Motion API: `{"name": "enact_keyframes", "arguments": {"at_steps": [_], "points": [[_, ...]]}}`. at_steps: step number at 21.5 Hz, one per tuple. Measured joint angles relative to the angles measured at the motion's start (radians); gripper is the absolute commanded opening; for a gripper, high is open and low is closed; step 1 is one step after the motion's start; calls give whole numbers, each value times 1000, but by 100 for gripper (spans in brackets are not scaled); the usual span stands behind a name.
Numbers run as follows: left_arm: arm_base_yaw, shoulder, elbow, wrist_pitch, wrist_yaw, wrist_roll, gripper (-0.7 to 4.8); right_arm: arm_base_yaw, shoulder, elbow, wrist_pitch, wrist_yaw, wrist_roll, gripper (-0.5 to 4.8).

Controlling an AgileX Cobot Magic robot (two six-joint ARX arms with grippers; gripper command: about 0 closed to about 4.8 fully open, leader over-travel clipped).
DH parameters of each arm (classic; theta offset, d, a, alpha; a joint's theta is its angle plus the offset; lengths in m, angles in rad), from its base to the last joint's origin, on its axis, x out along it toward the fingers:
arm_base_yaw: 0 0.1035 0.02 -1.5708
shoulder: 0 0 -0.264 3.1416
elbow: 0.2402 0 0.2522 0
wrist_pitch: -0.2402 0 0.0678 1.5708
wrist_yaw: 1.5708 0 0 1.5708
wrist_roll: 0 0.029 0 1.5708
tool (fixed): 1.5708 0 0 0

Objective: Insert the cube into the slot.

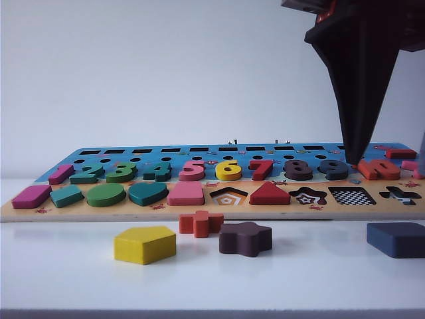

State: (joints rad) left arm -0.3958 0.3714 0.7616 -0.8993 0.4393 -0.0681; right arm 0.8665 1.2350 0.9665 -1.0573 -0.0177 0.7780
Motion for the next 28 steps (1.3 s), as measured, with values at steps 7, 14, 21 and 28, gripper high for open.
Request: {"name": "enact_keyframes", "arguments": {"at_steps": [7,14,21,28], "points": [[0,0,0,0,0,0,6,7,1,-6,-11,0,3,479],[0,0,0,0,0,0,7,6,0,-44,-5,-4,27,442],[0,0,0,0,0,0,7,6,1,-100,80,-5,45,416],[0,0,0,0,0,0,7,6,24,-100,105,-5,45,406]]}}
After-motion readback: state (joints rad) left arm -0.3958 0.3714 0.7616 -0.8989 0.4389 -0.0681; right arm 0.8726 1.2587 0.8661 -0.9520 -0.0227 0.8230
